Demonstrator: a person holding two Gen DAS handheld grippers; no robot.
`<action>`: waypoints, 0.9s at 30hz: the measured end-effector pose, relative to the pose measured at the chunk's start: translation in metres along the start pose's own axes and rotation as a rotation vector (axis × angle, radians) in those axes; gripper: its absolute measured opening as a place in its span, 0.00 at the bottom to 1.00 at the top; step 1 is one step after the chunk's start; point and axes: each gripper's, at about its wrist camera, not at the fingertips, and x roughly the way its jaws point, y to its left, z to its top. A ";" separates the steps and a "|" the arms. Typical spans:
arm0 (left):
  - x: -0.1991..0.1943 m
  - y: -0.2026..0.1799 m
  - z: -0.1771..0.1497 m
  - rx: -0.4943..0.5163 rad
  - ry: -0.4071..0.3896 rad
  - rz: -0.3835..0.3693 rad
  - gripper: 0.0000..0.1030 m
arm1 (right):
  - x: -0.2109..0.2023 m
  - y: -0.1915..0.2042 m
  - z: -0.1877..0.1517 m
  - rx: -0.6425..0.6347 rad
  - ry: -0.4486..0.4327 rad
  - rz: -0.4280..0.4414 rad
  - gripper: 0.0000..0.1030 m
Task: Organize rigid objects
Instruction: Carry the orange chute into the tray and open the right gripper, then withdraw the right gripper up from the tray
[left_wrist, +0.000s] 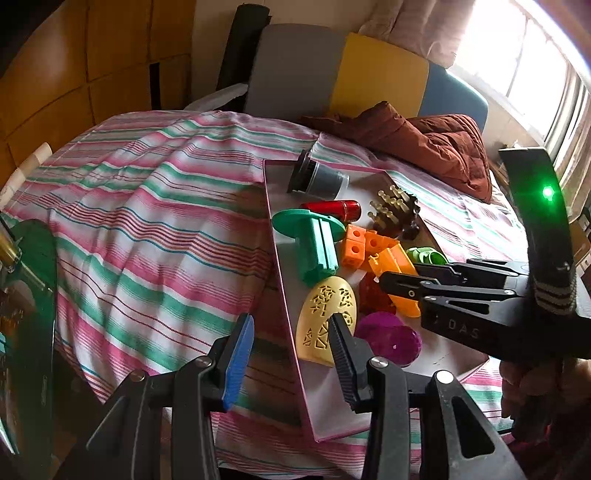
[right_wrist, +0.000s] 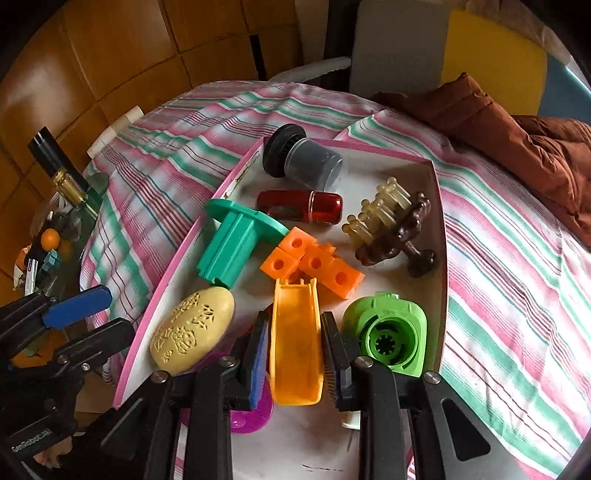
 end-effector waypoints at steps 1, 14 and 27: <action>0.000 0.000 0.000 0.000 0.000 0.003 0.41 | -0.001 0.000 0.000 0.007 -0.002 0.001 0.32; -0.004 -0.001 0.004 -0.007 -0.019 0.063 0.42 | -0.024 0.004 -0.015 0.055 -0.063 -0.004 0.62; -0.033 -0.019 0.010 0.015 -0.136 0.135 0.42 | -0.068 0.003 -0.045 0.137 -0.224 -0.187 0.78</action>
